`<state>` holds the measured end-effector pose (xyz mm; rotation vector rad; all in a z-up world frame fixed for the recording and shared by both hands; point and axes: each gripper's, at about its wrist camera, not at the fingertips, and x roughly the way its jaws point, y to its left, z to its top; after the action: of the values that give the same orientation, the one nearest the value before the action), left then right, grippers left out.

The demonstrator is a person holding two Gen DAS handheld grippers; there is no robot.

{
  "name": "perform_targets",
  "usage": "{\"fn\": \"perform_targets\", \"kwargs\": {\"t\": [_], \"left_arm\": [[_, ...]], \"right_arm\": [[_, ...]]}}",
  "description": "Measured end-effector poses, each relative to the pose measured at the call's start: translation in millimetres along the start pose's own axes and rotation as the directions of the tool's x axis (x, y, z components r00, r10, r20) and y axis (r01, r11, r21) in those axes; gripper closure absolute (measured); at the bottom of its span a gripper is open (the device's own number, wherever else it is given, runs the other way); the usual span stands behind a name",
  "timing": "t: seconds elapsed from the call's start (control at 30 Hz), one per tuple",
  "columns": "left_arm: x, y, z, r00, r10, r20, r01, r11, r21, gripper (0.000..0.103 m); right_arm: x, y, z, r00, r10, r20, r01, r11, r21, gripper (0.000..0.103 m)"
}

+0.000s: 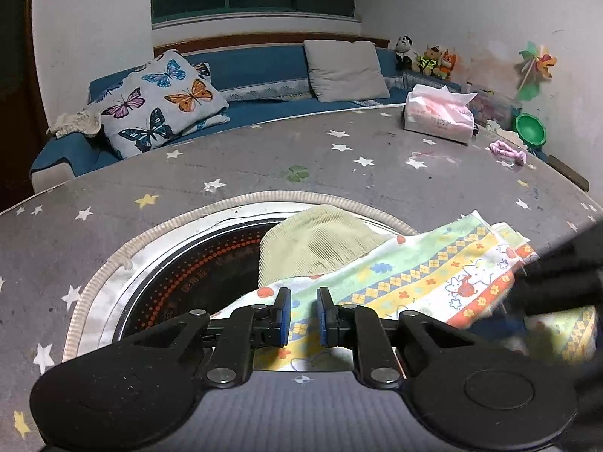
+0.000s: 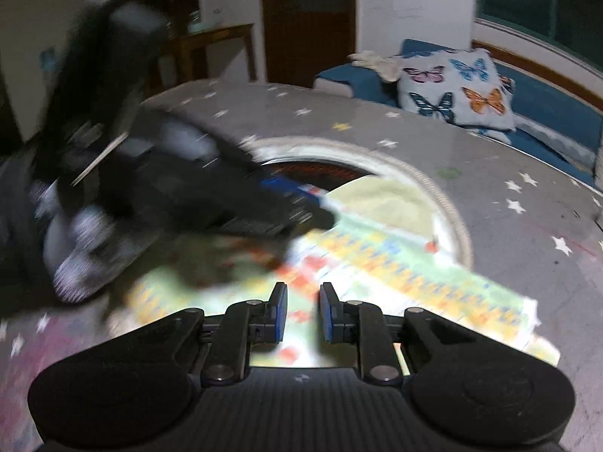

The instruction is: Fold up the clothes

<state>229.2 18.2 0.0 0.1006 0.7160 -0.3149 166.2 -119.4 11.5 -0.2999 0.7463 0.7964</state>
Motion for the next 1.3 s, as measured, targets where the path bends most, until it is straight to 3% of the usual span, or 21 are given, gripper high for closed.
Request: {"fn": "perform_targets", "kwargs": {"t": [0.33,0.5,0.73,0.93,1.0,1.2,1.3], "left_arm": [[-31,-11,-9,0.997,0.063,0.051,-0.064,0.998,0.024,0.085],[-67,-21,-35,0.992,0.089,0.084,-0.095,0.994,0.059,0.085],[-92,-23,-79,0.983,0.169,0.070,-0.171,0.985,0.028,0.084],[-101,-12,-98,0.976,0.206,0.065,-0.205,0.979,-0.017,0.084],[-103,-9,-101,0.976,0.208,0.064,-0.207,0.978,-0.026,0.080],[-106,-2,-91,0.976,0.206,0.067,-0.203,0.978,-0.058,0.079],[-99,2,-90,0.976,0.211,0.050,-0.207,0.976,-0.069,0.078]], "right_arm": [[-29,52,-30,0.997,0.072,0.006,-0.071,0.992,-0.107,0.080],[-50,40,-30,0.995,0.087,0.057,-0.087,0.996,-0.006,0.080],[-71,0,-48,0.995,-0.049,0.092,0.033,0.985,0.169,0.079],[-87,-34,-85,0.984,-0.175,0.044,0.152,0.936,0.317,0.080],[-96,-43,-94,0.983,-0.178,0.043,0.151,0.921,0.360,0.080],[-104,-43,-76,0.974,-0.210,0.086,0.172,0.931,0.321,0.079],[-87,-48,-70,0.976,-0.202,0.086,0.163,0.929,0.333,0.078]]}}
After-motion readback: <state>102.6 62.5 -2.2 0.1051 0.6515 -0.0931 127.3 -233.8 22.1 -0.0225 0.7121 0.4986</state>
